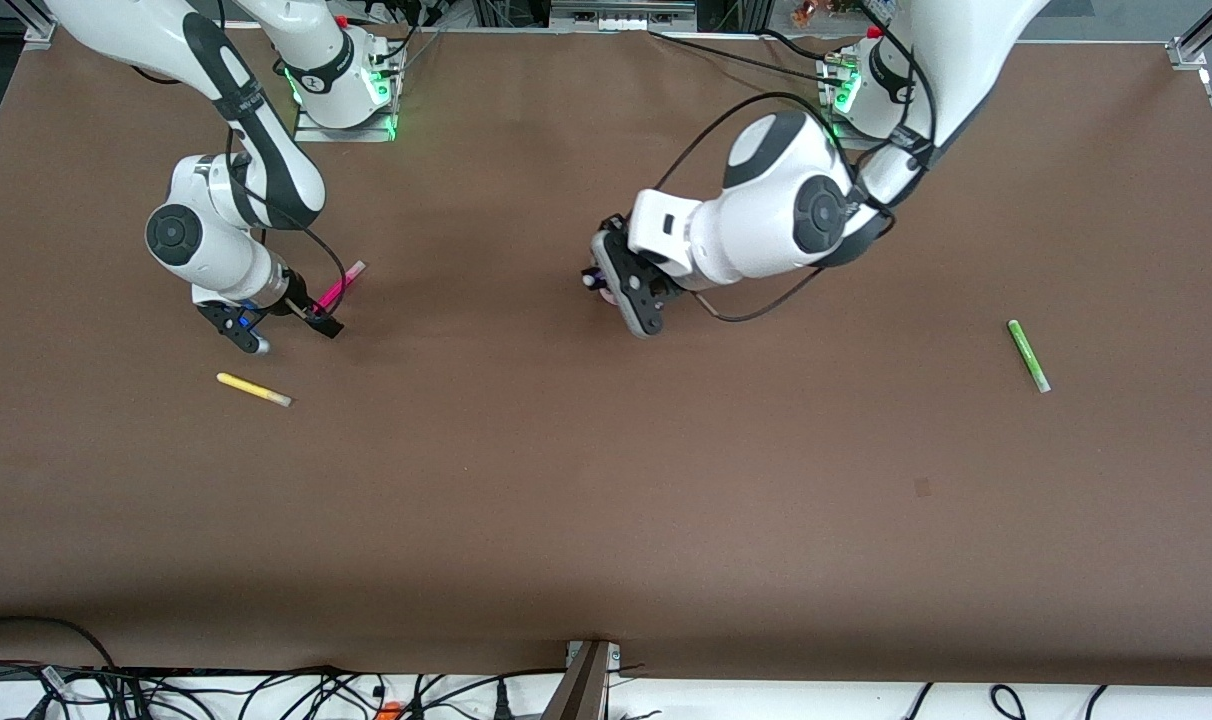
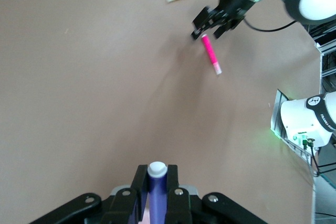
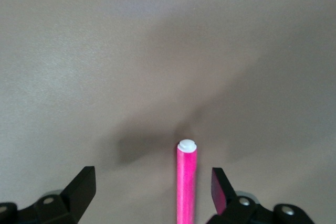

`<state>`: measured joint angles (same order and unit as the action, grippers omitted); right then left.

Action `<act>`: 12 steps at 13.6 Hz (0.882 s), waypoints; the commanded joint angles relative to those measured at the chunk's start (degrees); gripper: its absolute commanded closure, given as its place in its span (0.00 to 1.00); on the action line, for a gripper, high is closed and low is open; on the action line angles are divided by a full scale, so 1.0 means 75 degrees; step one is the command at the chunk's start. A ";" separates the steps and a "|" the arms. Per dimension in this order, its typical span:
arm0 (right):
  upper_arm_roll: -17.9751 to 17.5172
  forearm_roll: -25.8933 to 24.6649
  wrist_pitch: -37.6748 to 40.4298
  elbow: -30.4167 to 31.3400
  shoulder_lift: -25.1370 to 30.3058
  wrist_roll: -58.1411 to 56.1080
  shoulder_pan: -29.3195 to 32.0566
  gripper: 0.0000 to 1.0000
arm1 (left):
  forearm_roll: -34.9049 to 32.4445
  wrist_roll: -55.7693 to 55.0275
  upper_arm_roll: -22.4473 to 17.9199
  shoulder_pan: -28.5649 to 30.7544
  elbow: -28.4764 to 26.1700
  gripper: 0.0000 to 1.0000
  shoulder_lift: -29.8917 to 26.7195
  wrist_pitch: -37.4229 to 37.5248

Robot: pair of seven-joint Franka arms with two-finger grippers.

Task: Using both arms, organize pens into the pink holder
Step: 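Lower the blue marker into the pink cup and open the left gripper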

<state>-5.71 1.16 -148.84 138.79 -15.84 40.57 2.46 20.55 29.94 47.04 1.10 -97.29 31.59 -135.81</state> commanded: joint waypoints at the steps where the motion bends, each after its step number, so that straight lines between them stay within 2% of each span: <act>1: -0.0012 -0.0037 -0.0683 0.0501 0.0177 0.0157 -0.0046 0.06 | 0.0272 0.0789 0.0127 -0.0215 -0.0339 1.00 0.0054 -0.0839; 3: -0.0023 -0.0037 -0.1352 0.0970 0.0341 0.0168 -0.0046 0.05 | 0.0121 0.0906 0.0115 -0.0276 -0.0678 1.00 0.0054 -0.1087; 6: -0.0023 -0.0037 -0.1436 0.0995 0.0342 0.0180 -0.0046 0.05 | 0.0026 0.2274 0.0115 -0.0100 -0.1159 1.00 0.0042 -0.1170; 10: -0.0023 -0.0026 -0.1823 0.1241 0.0401 0.0215 -0.0046 0.05 | -0.0021 0.3062 0.0115 -0.0322 -0.1219 1.00 0.0042 -0.1182; 11: -0.0023 -0.0026 -0.1835 0.1253 0.0401 0.0227 -0.0035 0.10 | -0.0021 0.3376 0.0115 -0.0311 -0.1254 1.00 0.0042 -0.1170; 12: -0.0023 -0.0026 -0.1835 0.1253 0.0401 0.0215 -0.0046 0.20 | -0.0021 0.3693 0.0115 -0.0287 -0.1312 1.00 0.0054 -0.1170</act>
<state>-5.74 1.16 -161.69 146.23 -15.00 41.01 2.35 20.47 53.26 47.53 -1.51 -105.85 32.67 -143.83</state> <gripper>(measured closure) 0.088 0.815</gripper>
